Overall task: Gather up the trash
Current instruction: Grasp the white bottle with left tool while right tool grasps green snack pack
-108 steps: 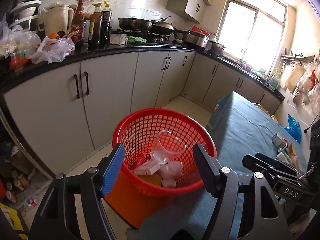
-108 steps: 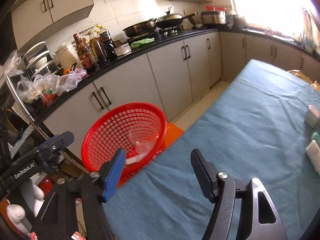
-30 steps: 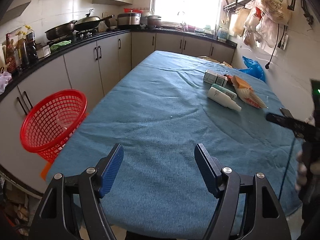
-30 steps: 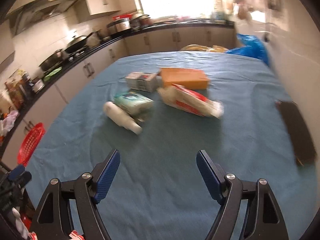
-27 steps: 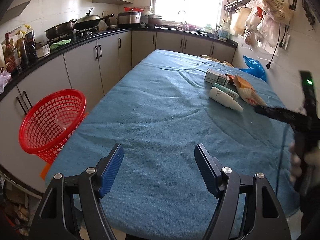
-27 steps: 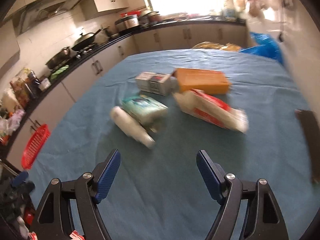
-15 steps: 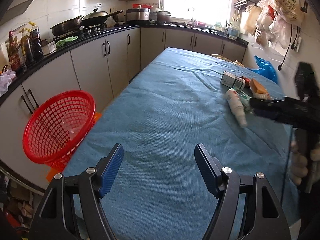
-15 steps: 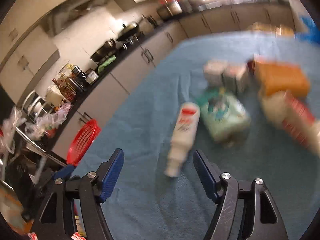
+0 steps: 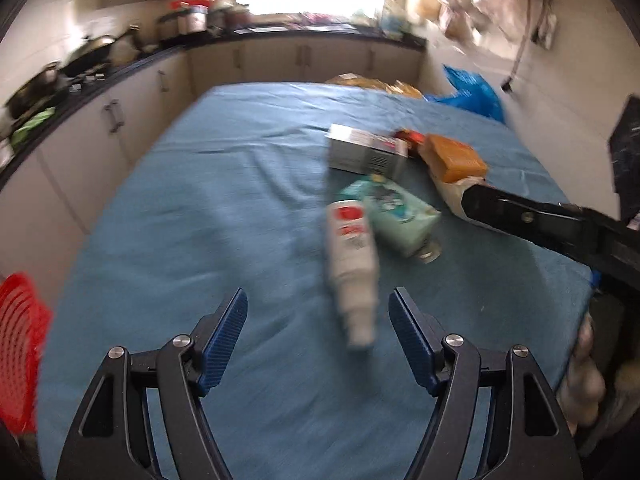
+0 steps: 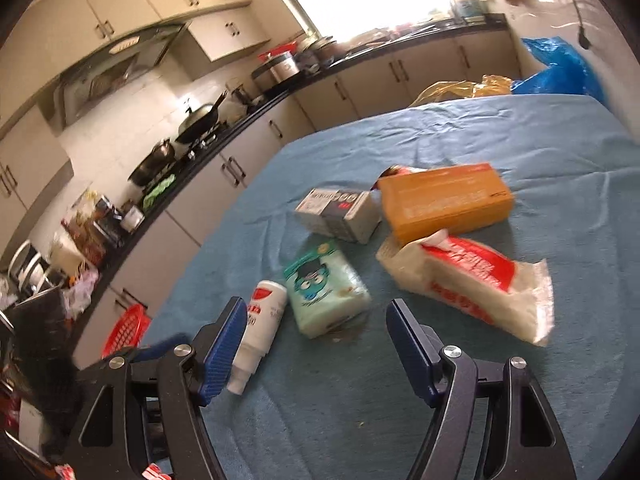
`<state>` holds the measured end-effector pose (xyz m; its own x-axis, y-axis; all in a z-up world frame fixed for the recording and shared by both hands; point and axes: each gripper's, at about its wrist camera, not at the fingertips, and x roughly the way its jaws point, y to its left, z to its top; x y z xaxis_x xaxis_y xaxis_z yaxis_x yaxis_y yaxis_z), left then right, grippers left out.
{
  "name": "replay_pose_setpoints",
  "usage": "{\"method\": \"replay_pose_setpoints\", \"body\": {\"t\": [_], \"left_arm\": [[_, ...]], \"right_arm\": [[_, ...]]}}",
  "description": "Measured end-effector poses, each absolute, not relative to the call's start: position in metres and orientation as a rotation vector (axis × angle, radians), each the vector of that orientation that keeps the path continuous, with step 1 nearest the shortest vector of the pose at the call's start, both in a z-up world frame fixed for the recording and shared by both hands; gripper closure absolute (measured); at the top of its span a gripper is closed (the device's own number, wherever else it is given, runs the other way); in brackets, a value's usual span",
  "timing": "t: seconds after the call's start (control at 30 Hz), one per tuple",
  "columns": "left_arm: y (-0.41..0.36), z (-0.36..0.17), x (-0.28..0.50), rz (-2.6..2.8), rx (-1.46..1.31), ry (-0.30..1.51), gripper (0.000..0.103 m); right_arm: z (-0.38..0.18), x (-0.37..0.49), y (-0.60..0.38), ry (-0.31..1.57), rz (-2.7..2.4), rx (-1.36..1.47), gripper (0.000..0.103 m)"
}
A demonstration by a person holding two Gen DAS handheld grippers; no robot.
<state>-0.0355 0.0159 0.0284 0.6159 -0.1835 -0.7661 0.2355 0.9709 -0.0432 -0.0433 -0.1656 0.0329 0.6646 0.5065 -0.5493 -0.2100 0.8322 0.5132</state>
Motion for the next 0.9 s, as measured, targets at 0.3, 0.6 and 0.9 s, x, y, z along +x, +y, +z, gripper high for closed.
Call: {"method": "replay_pose_setpoints", "body": {"t": [0.3, 0.6, 0.9], "left_arm": [[0.017, 0.016, -0.013, -0.242, -0.006, 0.944, 0.074], [0.085, 0.036, -0.085, -0.236, -0.080, 0.927, 0.074], [0.139, 0.060, -0.141, -0.152, -0.114, 0.831, 0.074]], "right_arm": [[0.026, -0.046, -0.165, 0.754, 0.439, 0.417, 0.026], [0.025, -0.029, -0.124, 0.806, 0.368, 0.224, 0.020], [0.013, 0.003, -0.089, 0.878, 0.268, 0.089, 0.024]]}}
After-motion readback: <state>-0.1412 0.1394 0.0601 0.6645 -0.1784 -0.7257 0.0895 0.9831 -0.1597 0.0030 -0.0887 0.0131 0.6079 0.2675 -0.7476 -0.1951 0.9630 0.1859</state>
